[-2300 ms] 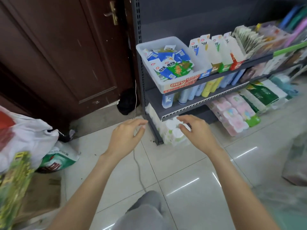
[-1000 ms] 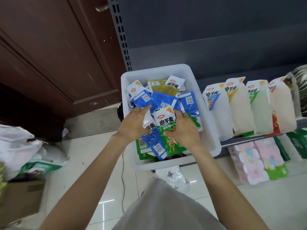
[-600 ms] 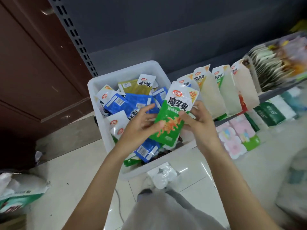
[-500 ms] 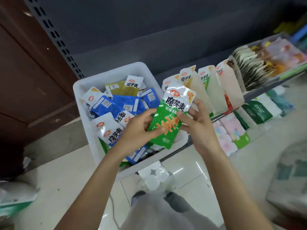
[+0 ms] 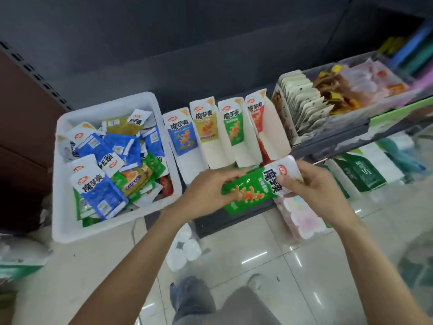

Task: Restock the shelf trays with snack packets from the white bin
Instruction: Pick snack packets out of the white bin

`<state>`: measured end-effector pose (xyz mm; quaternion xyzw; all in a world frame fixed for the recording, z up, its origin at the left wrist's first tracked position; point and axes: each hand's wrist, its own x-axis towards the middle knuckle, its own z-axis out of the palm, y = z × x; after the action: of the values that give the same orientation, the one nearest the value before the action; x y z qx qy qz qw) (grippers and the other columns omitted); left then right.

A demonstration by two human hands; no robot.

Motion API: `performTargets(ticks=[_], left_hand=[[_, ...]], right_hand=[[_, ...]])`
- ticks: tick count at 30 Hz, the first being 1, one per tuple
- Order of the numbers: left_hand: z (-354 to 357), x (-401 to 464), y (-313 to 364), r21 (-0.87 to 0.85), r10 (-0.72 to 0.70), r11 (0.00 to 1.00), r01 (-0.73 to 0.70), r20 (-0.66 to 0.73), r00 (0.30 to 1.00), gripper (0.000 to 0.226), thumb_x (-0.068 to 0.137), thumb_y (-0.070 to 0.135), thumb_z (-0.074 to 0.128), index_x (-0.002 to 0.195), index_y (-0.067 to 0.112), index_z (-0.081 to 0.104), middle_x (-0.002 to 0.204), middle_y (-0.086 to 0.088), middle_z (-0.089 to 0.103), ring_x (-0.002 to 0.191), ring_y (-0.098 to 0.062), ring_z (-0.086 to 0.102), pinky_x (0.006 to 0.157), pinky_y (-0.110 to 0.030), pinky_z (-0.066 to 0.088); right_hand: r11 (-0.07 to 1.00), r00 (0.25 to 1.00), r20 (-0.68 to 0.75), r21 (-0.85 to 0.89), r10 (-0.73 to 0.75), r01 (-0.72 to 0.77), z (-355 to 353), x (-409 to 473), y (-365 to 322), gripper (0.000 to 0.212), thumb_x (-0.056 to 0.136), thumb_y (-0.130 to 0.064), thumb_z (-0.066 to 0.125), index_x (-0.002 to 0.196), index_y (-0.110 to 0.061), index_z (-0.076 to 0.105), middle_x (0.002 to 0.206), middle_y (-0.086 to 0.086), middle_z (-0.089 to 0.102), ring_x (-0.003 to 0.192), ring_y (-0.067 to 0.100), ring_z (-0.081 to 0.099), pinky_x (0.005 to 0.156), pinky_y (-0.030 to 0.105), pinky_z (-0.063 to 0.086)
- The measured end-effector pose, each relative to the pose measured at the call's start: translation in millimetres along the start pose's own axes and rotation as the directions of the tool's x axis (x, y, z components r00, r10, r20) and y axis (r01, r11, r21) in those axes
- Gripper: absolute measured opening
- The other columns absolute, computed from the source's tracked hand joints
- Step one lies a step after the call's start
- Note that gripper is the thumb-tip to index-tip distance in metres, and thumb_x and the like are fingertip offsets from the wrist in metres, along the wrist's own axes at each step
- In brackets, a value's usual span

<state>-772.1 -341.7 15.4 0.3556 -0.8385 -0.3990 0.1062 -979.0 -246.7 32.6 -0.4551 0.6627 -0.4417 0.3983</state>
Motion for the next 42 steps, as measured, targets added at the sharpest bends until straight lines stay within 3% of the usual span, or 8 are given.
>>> performTargets(ticks=[5, 7, 10, 15, 20, 30, 37, 42], left_hand=[[21.7, 28.6, 13.3, 0.016, -0.081, 0.995, 0.097, -0.428, 0.9, 0.043, 0.085, 0.025, 0.067, 0.126, 0.029, 0.055, 0.112, 0.008, 0.065, 0.098, -0.007, 0.06, 0.085, -0.031, 0.051], [21.4, 41.5, 0.4, -0.075, -0.196, 0.98, 0.182, -0.498, 0.845, 0.044, 0.085, 0.02, 0.066, 0.127, 0.023, 0.053, 0.112, 0.007, 0.063, 0.094, -0.009, 0.059, 0.084, -0.035, 0.052], [21.2, 63.0, -23.2, -0.113, -0.31, 0.949, 0.295, -0.507, 0.804, 0.047, 0.086, 0.023, 0.065, 0.131, 0.02, 0.05, 0.117, 0.005, 0.061, 0.091, -0.008, 0.057, 0.082, -0.032, 0.051], [17.9, 100.1, -52.9, -0.1, -0.366, 0.924, 0.369, -0.508, 0.78, 0.055, 0.085, 0.034, 0.066, 0.135, 0.025, 0.045, 0.122, 0.005, 0.058, 0.087, -0.005, 0.057, 0.075, -0.025, 0.046], [21.8, 125.5, -62.7, -0.112, -0.378, 0.923, 0.368, -0.439, 0.815, 0.068, 0.081, 0.033, 0.07, 0.14, 0.025, 0.037, 0.126, 0.004, 0.053, 0.084, -0.008, 0.059, 0.075, -0.028, 0.049], [23.0, 138.4, -65.1, -0.092, -0.421, 0.897, 0.431, -0.472, 0.775, 0.067, 0.079, 0.031, 0.071, 0.137, 0.018, 0.04, 0.125, -0.002, 0.053, 0.103, -0.02, 0.058, 0.086, -0.041, 0.052], [15.2, 118.1, -30.3, -0.167, -0.434, 0.899, 0.404, -0.455, 0.777, 0.052, 0.086, 0.036, 0.061, 0.134, 0.027, 0.042, 0.123, 0.009, 0.052, 0.095, -0.006, 0.06, 0.083, -0.036, 0.053], [2.2, 61.8, -11.1, -0.001, -0.223, 0.948, 0.318, -0.715, 0.663, 0.038, 0.088, 0.032, 0.053, 0.126, 0.025, 0.054, 0.118, 0.006, 0.059, 0.106, -0.007, 0.052, 0.089, -0.019, 0.044]], right_hand=[[0.959, 0.956, -0.168, -0.193, -0.24, 0.207, -49.6, 43.6, 4.1, 0.006, 0.091, -0.018, 0.062, 0.094, -0.019, 0.067, 0.077, -0.016, 0.067, 0.072, 0.002, 0.058, 0.064, 0.018, 0.048], [0.882, 0.916, -0.166, -0.378, -0.364, 0.282, -54.7, 71.9, -4.2, 0.015, 0.095, -0.017, 0.056, 0.103, -0.007, 0.063, 0.085, -0.002, 0.068, 0.076, 0.012, 0.06, 0.061, 0.021, 0.044], [0.662, 0.841, -0.087, -0.662, -0.534, 0.352, -45.8, 115.0, -16.7, 0.015, 0.093, -0.016, 0.056, 0.105, -0.008, 0.06, 0.082, 0.013, 0.068, 0.073, 0.033, 0.062, 0.057, 0.032, 0.041], [0.452, 0.792, 0.125, -0.763, -0.597, 0.461, -11.4, 166.4, -33.2, 0.014, 0.091, -0.014, 0.054, 0.104, -0.01, 0.059, 0.092, 0.01, 0.065, 0.08, 0.036, 0.062, 0.061, 0.037, 0.044], [0.355, 0.86, 0.294, -0.818, -0.418, 0.453, 16.1, 204.9, -29.6, 0.018, 0.092, -0.015, 0.053, 0.109, -0.012, 0.057, 0.104, 0.008, 0.063, 0.095, 0.035, 0.061, 0.071, 0.04, 0.048], [0.085, 0.756, 0.451, -0.831, -0.474, 0.549, 37.1, 242.9, 0.0, 0.016, 0.087, -0.019, 0.06, 0.099, -0.012, 0.069, 0.091, 0.003, 0.064, 0.093, 0.026, 0.05, 0.079, 0.034, 0.038], [0.374, 0.702, 0.261, -0.697, -0.663, 0.612, 25.4, 230.7, 5.4, 0.022, 0.084, -0.018, 0.067, 0.105, -0.014, 0.067, 0.098, 0.006, 0.061, 0.091, 0.027, 0.054, 0.079, 0.036, 0.042], [0.591, 0.724, 0.391, -0.419, -0.569, 0.69, 25.0, 199.4, -10.8, 0.022, 0.093, -0.021, 0.057, 0.115, -0.018, 0.06, 0.097, -0.002, 0.066, 0.081, 0.016, 0.061, 0.066, 0.026, 0.047]])
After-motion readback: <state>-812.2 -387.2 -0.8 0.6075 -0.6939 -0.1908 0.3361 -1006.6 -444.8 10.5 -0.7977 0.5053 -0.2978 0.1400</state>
